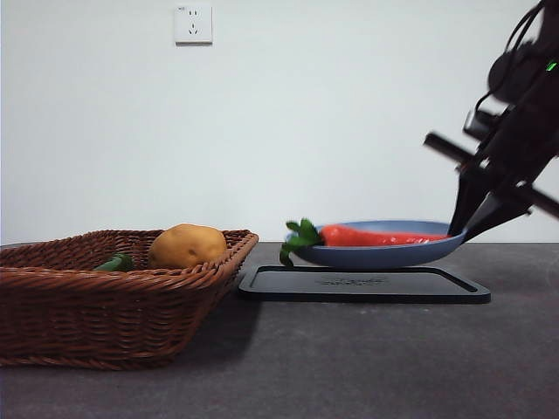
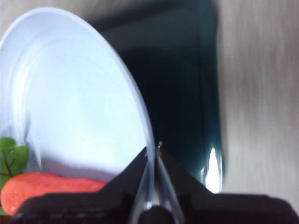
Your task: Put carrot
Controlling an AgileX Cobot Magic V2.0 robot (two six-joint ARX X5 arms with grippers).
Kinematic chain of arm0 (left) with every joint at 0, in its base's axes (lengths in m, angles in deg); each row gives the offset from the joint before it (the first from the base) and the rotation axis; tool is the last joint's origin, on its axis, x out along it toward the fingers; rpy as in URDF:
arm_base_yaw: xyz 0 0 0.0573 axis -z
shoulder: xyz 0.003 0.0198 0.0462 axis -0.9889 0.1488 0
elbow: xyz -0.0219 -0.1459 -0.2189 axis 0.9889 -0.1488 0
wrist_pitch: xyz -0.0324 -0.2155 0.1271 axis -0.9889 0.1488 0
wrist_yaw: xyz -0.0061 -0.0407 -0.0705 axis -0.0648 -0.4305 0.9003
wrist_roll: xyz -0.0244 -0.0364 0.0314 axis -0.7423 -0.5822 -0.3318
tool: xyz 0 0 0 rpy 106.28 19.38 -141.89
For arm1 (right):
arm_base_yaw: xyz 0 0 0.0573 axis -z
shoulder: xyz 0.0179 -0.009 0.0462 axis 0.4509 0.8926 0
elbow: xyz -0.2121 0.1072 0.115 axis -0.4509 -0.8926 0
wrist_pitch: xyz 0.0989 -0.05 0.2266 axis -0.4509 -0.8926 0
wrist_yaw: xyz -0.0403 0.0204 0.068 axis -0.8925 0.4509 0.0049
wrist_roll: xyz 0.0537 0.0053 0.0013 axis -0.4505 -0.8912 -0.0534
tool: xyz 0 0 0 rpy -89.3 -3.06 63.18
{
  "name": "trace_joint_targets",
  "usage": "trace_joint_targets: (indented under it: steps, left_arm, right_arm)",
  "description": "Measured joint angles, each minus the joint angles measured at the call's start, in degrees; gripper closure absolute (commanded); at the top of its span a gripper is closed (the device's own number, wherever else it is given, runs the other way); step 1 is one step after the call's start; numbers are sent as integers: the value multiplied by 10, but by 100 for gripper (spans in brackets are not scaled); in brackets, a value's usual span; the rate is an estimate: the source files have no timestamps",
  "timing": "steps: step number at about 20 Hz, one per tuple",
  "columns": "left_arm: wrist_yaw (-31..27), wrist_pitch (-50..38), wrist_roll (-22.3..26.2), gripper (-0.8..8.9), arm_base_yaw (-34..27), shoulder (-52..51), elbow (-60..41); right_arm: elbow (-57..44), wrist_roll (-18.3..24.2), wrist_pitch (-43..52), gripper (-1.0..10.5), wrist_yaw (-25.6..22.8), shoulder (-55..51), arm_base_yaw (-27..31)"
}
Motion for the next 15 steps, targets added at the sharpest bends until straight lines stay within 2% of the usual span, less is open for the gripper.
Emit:
trace_joint_targets:
  steps: [5,10,12,15]
  left_arm:
    - [-2,11,0,542,0,4,0]
    - [-2,10,0,543,0,19,0]
    - [-2,2,0,543,0,20,0]
    - [-5,-15,0,543,0,25,0]
  right_arm:
    - [46,-12,5,943,2,82,0]
    - [46,-3,11,766,4,82,11]
    - [46,-2,8,751,5,82,18]
    - [46,5,-5,753,33,71,33]
